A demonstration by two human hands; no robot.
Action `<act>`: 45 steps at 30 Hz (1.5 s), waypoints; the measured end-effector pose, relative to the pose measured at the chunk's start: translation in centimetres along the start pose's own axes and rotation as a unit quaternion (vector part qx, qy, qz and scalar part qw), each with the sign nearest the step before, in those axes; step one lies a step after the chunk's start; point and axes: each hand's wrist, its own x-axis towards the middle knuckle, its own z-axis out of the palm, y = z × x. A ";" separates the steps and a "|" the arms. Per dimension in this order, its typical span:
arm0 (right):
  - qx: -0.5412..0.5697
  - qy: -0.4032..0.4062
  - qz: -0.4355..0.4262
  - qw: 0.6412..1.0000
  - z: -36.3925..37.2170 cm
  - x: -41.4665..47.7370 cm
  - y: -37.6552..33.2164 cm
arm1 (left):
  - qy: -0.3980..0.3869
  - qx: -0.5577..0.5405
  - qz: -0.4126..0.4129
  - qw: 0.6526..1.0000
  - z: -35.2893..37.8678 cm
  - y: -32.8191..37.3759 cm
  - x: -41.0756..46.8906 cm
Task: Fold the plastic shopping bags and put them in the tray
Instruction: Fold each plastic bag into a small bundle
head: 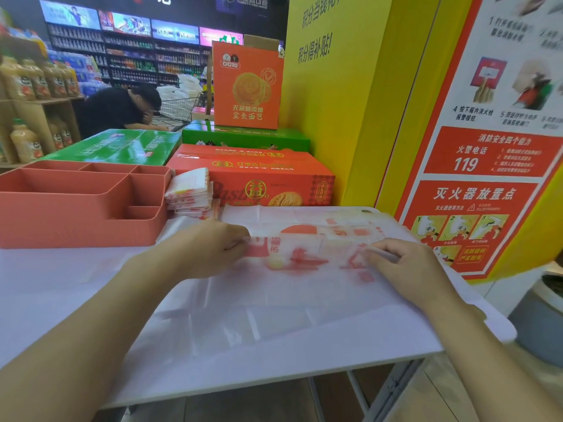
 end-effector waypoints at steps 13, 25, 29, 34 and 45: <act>0.014 0.072 0.070 0.995 0.2 0.8 0.8 | 0.062 0.050 -0.249 0.965 -1.6 -1.8 0.2; -0.151 0.049 0.132 0.978 0.7 1.0 1.0 | 0.072 0.074 -0.309 0.945 -1.1 -3.2 0.4; -0.223 0.042 0.121 0.966 0.8 1.2 0.8 | 0.080 0.142 -0.265 0.950 -0.4 -3.6 0.6; -0.255 0.039 0.027 0.966 0.8 0.7 -0.3 | 0.139 0.189 -0.058 0.970 1.2 -0.7 1.2; -0.210 -0.212 -0.051 0.953 7.2 2.0 -8.2 | -0.123 -0.003 -0.016 0.992 4.2 2.6 2.1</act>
